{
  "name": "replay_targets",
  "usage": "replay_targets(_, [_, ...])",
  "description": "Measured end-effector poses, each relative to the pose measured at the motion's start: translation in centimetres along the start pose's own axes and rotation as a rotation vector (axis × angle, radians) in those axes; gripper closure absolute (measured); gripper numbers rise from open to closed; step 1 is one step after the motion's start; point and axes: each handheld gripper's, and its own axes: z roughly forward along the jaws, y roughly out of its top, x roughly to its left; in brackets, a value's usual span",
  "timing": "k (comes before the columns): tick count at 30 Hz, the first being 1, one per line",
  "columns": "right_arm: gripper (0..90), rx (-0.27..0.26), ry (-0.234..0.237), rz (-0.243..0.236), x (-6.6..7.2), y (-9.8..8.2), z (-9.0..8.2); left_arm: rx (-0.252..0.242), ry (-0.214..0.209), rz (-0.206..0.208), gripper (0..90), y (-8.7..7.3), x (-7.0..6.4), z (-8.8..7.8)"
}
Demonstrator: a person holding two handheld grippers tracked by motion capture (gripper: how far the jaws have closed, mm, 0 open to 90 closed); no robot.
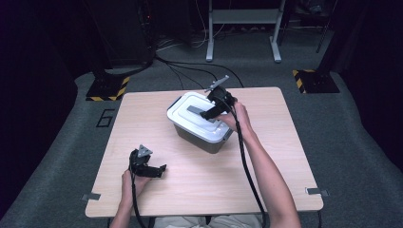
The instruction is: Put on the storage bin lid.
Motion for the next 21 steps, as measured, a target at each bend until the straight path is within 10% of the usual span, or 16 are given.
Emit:
replay_targets(13, [0.0, -0.112, -0.130, 0.076, -1.9, -8.8, -7.2, 0.000, 0.001, 0.002, 0.0, 0.0, 0.0, 0.0])
replay_targets(21, [0.0, -0.018, -0.189, 0.234, -2.3, -21.6, -5.9, 0.000, 0.001, 0.002, 0.0, 0.0, 0.0, 0.0])
